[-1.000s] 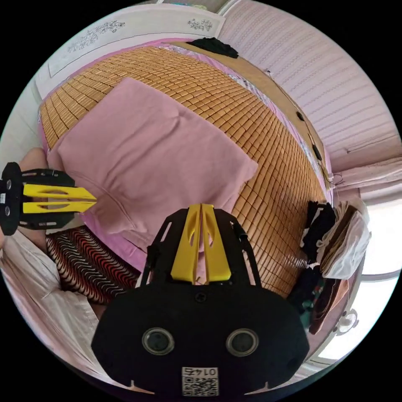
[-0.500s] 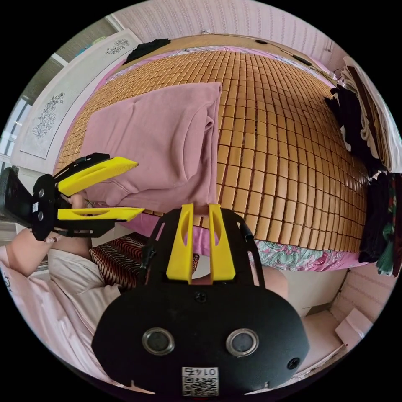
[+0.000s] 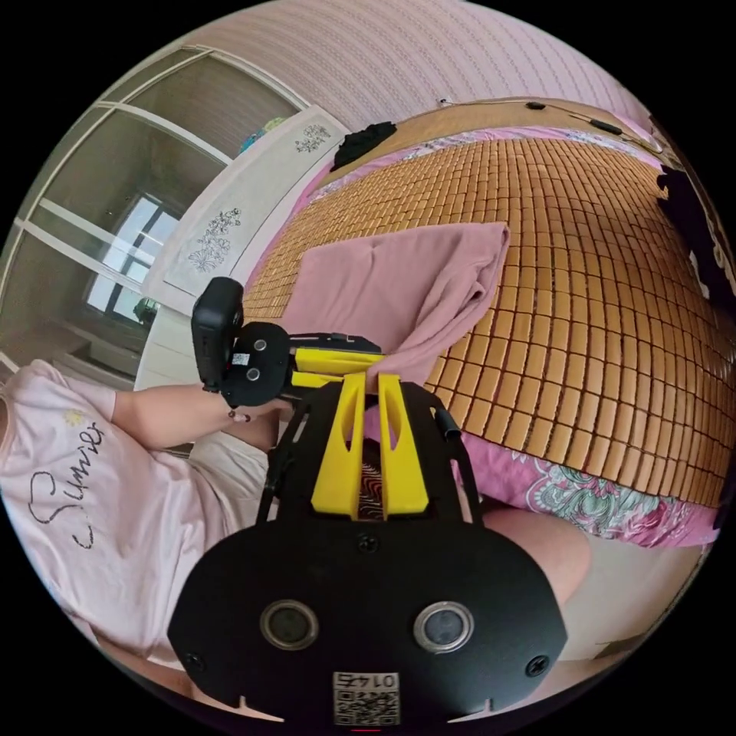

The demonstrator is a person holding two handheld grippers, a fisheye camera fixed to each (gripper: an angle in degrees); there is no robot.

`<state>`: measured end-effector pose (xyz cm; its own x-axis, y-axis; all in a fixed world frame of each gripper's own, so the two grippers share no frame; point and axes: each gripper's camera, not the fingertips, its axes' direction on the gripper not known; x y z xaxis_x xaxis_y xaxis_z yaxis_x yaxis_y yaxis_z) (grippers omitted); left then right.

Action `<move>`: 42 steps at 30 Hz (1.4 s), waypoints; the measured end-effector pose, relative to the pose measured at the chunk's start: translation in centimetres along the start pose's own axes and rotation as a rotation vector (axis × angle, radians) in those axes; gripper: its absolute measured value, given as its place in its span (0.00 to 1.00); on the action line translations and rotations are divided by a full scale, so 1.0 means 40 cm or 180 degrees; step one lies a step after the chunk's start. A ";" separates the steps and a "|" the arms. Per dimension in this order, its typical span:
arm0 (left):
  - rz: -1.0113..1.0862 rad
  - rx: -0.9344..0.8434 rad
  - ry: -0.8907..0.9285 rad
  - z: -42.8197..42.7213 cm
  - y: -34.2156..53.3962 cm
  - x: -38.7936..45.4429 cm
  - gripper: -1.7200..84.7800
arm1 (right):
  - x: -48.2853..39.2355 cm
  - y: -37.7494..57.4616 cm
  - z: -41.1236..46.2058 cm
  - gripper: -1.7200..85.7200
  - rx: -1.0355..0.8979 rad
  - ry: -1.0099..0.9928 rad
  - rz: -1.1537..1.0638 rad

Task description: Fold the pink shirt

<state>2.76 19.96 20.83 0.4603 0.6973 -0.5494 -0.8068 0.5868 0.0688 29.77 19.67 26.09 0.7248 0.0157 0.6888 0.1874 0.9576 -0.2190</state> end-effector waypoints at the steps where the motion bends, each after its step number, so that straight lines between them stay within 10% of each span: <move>1: -0.0013 0.0032 -0.0002 -0.020 0.026 -0.001 0.07 | 0.031 0.022 -0.028 0.04 0.0183 -0.0196 0.0051; 13: -0.0326 0.0344 0.0069 -0.191 0.252 -0.036 0.07 | 0.321 0.141 0.017 0.23 0.0766 -0.0663 0.1112; 22: -0.0368 0.0449 0.0189 -0.238 0.333 -0.084 0.07 | 0.466 0.196 0.063 0.14 0.1427 -0.1984 0.1624; 35: -0.0275 0.1455 0.1353 -0.234 0.237 -0.074 0.07 | 0.360 0.197 -0.350 0.05 0.1894 -0.0945 0.0768; 42: -0.0587 0.1047 0.0836 -0.223 0.363 -0.168 0.08 | 0.127 -0.089 -0.145 0.08 0.0725 -0.0344 -0.0132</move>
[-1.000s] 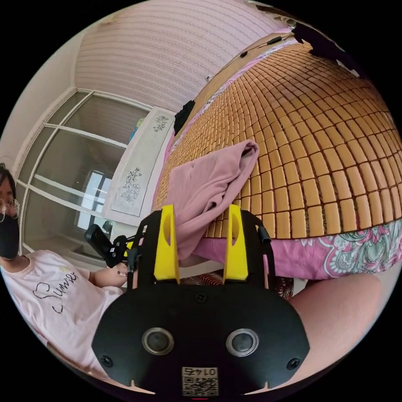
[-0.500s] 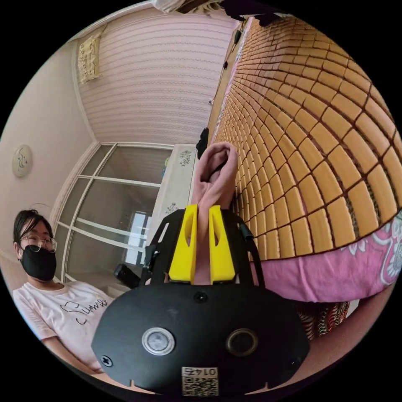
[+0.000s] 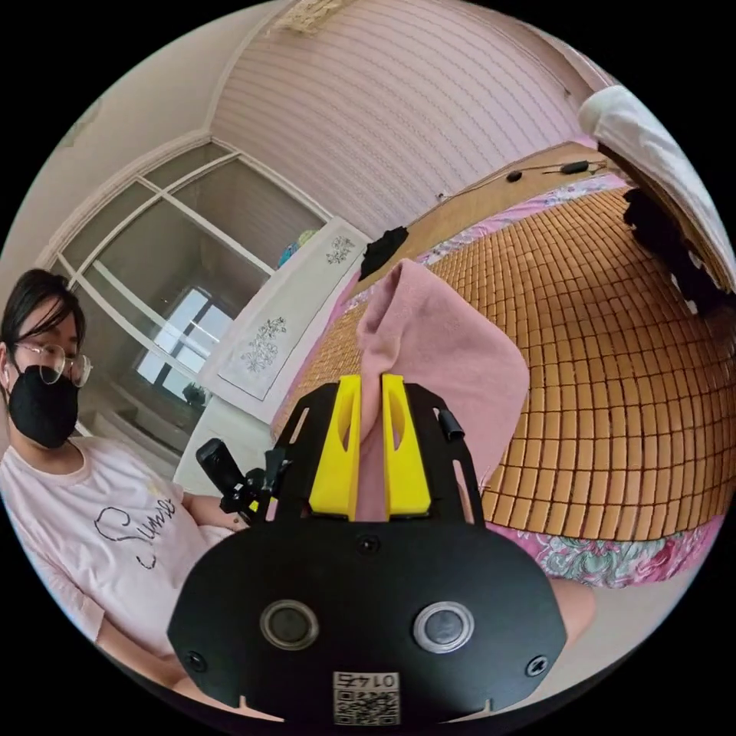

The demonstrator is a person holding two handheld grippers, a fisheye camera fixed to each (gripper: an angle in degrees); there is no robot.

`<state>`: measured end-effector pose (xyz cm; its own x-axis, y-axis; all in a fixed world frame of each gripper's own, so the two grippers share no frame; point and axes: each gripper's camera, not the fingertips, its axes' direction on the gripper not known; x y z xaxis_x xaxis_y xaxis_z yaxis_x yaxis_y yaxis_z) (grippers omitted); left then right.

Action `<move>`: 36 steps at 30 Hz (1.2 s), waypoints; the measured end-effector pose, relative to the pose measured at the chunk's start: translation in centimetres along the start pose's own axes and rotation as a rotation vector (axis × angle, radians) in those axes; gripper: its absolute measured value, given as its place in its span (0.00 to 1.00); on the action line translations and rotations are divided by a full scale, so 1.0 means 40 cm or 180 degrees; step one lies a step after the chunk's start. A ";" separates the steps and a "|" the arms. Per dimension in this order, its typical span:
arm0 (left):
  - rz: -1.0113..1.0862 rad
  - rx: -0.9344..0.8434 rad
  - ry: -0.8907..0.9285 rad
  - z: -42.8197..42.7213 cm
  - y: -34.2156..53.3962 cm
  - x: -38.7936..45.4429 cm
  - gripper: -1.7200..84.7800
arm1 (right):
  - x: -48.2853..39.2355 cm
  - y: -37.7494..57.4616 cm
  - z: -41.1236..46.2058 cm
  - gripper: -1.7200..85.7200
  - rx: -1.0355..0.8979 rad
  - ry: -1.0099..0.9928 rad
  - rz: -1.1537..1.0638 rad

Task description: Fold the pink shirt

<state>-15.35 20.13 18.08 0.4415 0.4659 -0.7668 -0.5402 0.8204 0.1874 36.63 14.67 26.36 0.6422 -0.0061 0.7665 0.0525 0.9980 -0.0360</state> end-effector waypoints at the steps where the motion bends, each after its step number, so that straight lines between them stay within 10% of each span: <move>1: -0.0132 -0.0135 -0.0205 -0.009 0.033 -0.030 0.08 | -0.024 -0.028 0.091 0.08 -0.0199 0.0041 -0.0090; 10: -0.1206 -0.0567 -0.0829 -0.155 0.200 -0.197 0.07 | -0.120 -0.125 0.336 0.09 -0.0485 -0.0013 -0.0426; 17: -0.0964 -0.0303 -0.0902 -0.151 0.127 -0.219 0.07 | -0.190 -0.186 0.298 0.02 -0.0455 0.1247 -0.0966; 36: -0.1175 -0.0998 -0.0949 -0.059 0.208 -0.415 0.01 | -0.032 -0.456 0.816 0.01 -0.1916 0.1056 -0.0774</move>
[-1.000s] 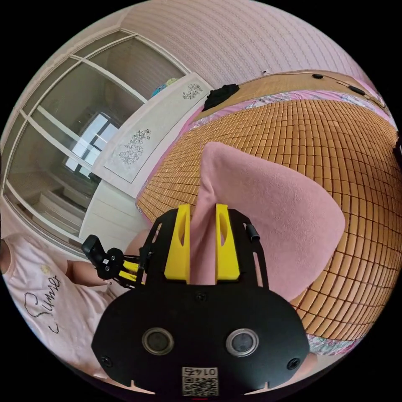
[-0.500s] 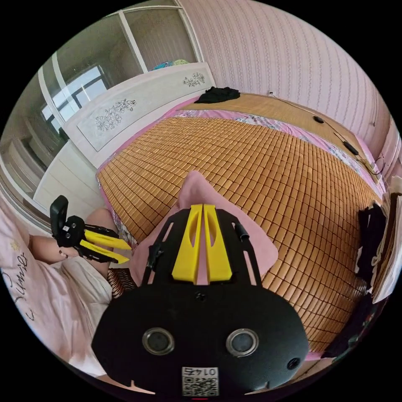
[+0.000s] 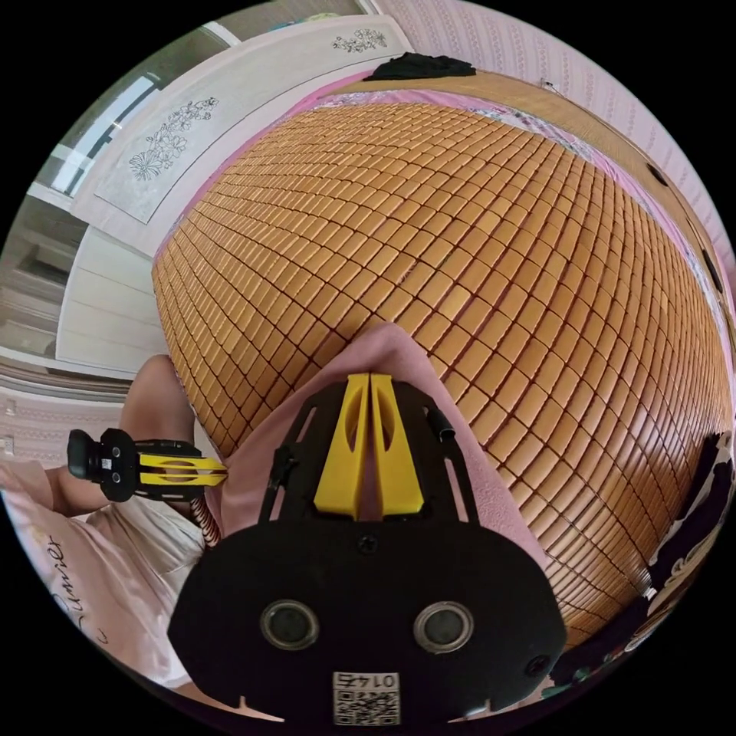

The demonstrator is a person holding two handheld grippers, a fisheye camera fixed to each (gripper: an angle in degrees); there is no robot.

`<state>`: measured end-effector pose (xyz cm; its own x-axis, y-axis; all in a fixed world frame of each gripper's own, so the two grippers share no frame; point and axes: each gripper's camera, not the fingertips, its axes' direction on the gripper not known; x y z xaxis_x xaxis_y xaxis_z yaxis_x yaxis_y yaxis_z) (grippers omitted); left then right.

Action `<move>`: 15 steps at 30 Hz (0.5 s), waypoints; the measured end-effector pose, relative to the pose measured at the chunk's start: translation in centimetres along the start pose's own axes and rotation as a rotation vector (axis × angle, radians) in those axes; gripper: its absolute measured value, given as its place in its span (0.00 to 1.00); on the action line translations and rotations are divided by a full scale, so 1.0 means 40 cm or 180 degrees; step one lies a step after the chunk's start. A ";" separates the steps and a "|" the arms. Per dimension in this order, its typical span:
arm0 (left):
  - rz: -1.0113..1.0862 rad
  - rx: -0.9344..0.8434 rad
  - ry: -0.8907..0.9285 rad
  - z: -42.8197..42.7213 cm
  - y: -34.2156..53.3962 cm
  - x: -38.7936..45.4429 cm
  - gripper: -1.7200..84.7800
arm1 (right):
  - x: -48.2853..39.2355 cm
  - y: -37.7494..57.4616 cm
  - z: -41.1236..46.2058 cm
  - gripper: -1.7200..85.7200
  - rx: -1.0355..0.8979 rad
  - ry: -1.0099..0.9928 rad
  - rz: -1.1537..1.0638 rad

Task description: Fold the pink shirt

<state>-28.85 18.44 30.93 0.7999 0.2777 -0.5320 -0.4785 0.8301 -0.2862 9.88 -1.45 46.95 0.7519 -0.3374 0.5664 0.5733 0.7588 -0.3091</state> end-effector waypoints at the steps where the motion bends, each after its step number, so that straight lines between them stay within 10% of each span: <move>1: -0.0082 -0.0011 0.0116 -0.006 0.001 -0.022 0.01 | 0.009 0.011 -0.017 0.02 0.0104 -0.0070 0.0002; 9: -0.0402 0.0536 0.0375 -0.111 0.066 -0.136 0.09 | 0.086 0.382 -0.279 0.09 0.1922 -0.0463 0.0653; 15: -0.0417 0.0658 0.0567 -0.069 0.009 -0.214 0.18 | 0.192 0.586 -0.190 0.23 0.1821 -0.0648 0.1713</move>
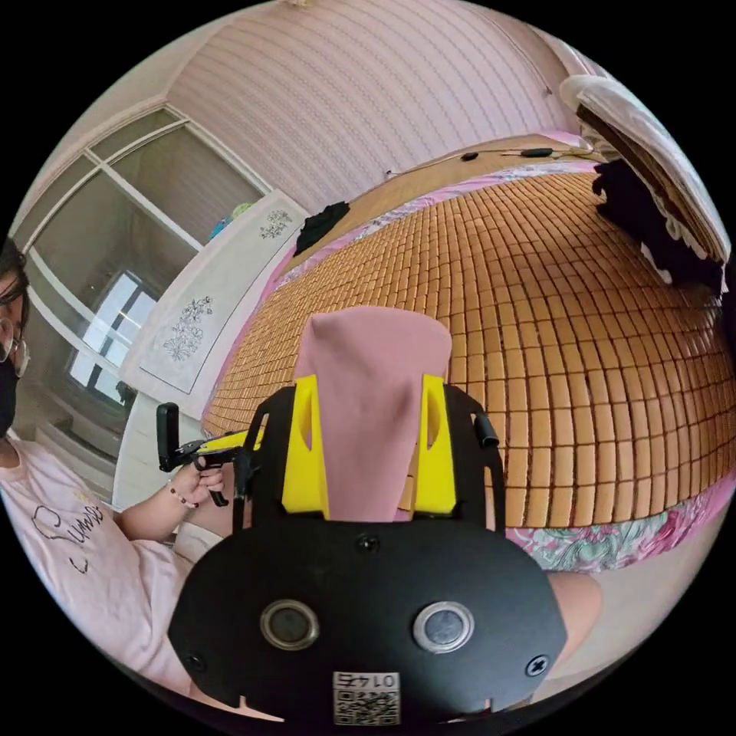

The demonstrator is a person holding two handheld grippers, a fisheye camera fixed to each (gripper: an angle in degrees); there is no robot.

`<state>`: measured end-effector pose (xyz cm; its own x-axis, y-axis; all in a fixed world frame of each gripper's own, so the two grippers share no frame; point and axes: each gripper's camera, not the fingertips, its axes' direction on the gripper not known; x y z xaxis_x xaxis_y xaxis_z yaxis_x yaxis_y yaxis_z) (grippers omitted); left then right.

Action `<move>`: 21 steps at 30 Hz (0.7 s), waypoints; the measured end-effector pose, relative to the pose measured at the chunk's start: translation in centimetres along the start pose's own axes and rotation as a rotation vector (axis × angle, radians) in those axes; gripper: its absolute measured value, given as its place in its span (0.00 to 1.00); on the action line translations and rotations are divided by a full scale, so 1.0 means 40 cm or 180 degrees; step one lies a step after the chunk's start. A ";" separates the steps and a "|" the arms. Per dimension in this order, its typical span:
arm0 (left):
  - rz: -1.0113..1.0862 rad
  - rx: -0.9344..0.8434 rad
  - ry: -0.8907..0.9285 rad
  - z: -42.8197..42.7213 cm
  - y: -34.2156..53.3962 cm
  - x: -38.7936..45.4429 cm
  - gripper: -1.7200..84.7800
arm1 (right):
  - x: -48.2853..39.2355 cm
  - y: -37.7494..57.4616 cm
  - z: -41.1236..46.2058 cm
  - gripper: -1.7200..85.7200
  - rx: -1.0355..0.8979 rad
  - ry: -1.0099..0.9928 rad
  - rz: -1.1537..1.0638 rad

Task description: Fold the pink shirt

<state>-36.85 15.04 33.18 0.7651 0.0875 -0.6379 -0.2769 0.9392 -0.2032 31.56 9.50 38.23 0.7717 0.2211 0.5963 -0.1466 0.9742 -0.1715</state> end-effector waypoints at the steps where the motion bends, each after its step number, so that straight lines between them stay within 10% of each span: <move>1: -0.0040 -0.0101 0.0060 0.025 -0.018 -0.013 0.18 | 0.023 0.013 0.022 0.23 -0.0093 -0.0055 0.0103; 11: -0.0290 -0.0514 0.0697 0.072 -0.051 -0.101 0.09 | 0.063 -0.060 0.136 0.13 -0.0813 -0.0266 0.0038; 21: -0.0484 -0.0107 -0.0497 -0.230 0.050 -0.300 0.05 | -0.305 -0.280 0.498 0.11 -0.1692 -0.0524 -0.1147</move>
<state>-51.91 12.80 33.58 0.8796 -0.0015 -0.4757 -0.1687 0.9341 -0.3147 11.47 -3.23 48.50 0.6045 -0.0693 0.7936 0.4608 0.8430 -0.2774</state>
